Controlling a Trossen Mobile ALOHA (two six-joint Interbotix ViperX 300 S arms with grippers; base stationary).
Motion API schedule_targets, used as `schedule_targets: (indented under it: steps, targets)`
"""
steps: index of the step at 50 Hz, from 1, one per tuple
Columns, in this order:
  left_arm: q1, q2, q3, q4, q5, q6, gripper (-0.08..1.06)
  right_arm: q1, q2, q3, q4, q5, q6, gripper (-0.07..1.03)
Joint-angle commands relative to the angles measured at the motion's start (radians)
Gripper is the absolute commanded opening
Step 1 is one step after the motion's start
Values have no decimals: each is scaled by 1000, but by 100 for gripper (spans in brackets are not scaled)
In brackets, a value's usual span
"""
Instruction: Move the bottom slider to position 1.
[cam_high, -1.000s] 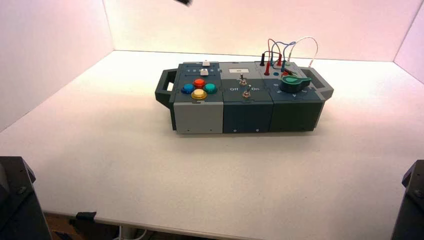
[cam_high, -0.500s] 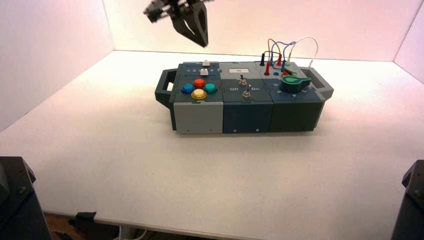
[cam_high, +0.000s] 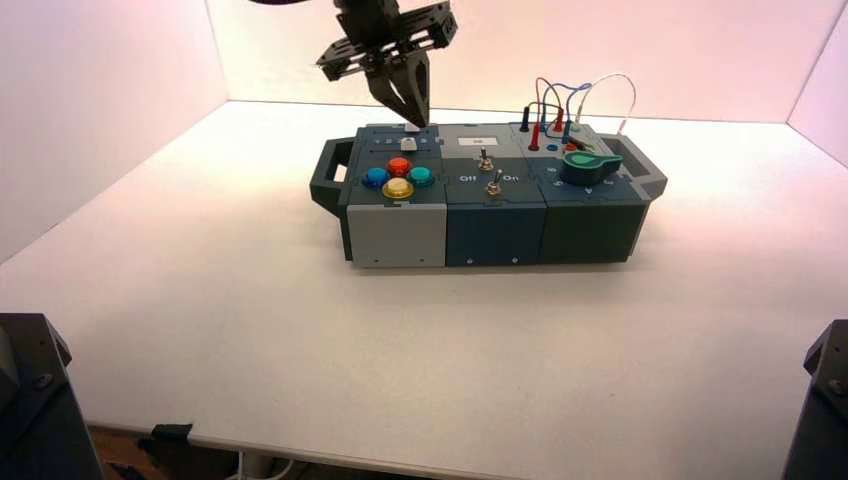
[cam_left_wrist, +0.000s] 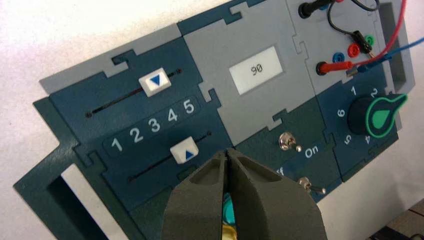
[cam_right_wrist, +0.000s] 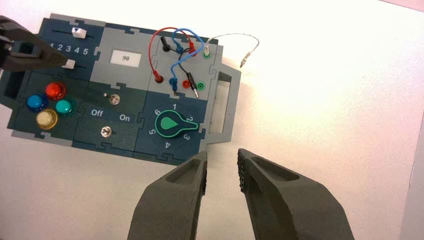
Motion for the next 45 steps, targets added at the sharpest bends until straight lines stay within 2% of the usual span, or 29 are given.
schedule_targets:
  steps: [1,19,45]
  targets:
    - [-5,3,-43,-3,6,5,-3,3,-6,-26,2,-3,-2,35]
    - [-3,67,-78,-2,12,-3,-3,3,-6,-28,-2,0,-2,35]
    - [52,72,-54,0,5,-6,-3,2,-6,-25,-6,0,-2,35]
